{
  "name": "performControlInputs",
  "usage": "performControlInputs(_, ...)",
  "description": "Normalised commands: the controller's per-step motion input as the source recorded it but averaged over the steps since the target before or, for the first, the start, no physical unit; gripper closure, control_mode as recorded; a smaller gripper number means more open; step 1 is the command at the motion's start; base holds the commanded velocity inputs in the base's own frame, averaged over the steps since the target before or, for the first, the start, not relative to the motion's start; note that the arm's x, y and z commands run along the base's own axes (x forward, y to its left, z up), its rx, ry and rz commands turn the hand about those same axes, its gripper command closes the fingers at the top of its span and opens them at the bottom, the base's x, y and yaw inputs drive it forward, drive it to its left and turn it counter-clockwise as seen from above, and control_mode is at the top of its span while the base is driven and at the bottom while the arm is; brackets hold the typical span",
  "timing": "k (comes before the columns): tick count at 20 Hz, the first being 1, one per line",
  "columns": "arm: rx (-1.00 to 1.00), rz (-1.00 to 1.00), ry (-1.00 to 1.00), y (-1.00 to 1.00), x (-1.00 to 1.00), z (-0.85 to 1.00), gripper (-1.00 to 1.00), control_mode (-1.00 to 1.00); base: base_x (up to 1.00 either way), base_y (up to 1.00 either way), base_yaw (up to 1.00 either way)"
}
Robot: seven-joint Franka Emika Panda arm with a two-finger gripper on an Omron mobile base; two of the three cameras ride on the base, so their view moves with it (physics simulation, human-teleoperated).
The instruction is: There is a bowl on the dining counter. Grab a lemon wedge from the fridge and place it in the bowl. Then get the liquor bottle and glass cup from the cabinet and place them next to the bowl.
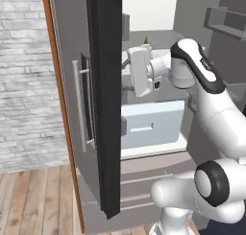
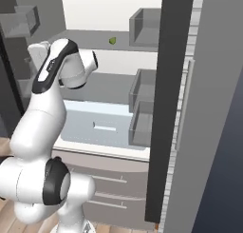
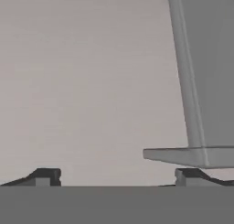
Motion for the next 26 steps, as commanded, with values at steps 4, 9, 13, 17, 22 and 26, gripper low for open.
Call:
performControlInputs(4,0.0,0.1,0.0,0.85,-0.43,-0.1,-1.0,-1.0,0.0,0.0,0.0)
performControlInputs(9,0.0,0.08,0.0,0.84,-0.3,-0.07,-1.0,-1.0,0.0,0.0,0.0)
performControlInputs(13,0.0,0.02,0.0,0.76,-0.06,-0.04,-1.0,-1.0,0.0,0.0,0.0)
performControlInputs(17,-0.06,0.0,0.02,0.23,0.0,-0.09,-1.0,-1.0,0.0,0.0,0.0)
performControlInputs(22,-0.12,0.0,-0.21,-0.4,-0.65,-0.11,-1.0,-1.0,0.0,0.0,0.0)
performControlInputs(26,-0.18,-0.01,-0.28,-0.79,-0.99,0.0,-1.0,-1.0,0.0,0.0,0.0)
